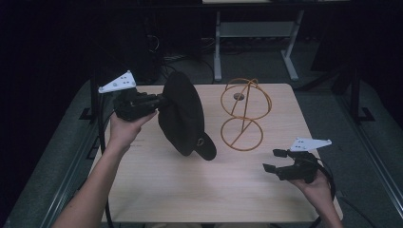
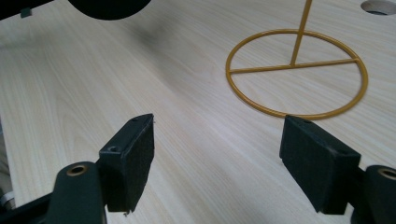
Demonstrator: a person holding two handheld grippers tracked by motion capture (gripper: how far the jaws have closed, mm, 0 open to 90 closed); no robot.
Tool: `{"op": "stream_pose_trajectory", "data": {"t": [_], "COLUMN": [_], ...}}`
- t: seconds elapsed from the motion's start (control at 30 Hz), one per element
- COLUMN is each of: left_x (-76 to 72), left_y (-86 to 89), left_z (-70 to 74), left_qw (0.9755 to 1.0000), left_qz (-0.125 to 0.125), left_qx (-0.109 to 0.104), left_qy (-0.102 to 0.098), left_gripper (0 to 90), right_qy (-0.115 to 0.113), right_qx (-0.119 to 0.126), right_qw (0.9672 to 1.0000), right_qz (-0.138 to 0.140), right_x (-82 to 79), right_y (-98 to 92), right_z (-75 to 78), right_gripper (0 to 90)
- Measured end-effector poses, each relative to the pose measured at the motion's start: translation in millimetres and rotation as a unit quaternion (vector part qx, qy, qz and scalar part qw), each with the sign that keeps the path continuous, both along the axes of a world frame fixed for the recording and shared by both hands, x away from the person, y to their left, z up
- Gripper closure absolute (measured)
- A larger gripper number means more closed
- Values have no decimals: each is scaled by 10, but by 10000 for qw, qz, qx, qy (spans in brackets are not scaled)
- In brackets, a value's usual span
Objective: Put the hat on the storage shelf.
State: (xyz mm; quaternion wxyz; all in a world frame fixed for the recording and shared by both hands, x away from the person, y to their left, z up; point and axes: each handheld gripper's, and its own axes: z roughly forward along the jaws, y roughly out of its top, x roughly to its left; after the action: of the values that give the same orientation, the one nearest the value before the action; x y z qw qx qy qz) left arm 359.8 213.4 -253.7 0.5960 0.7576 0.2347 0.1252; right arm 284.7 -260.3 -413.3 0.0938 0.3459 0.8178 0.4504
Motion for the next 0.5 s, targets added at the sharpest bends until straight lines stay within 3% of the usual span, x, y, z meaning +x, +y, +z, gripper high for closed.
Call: {"op": "stream_pose_trajectory", "data": {"t": [0.5], "left_x": [219], "left_y": [-321], "left_z": [124], "left_qw": [9997], "left_qz": [-210], "left_qx": [54], "left_qy": [62], "left_gripper": [846], "right_qy": [-74], "right_qx": [66], "right_qw": [9998], "right_qz": [-182], "right_x": [10], "right_y": [-136], "right_z": [-28], "right_gripper": [252]}}
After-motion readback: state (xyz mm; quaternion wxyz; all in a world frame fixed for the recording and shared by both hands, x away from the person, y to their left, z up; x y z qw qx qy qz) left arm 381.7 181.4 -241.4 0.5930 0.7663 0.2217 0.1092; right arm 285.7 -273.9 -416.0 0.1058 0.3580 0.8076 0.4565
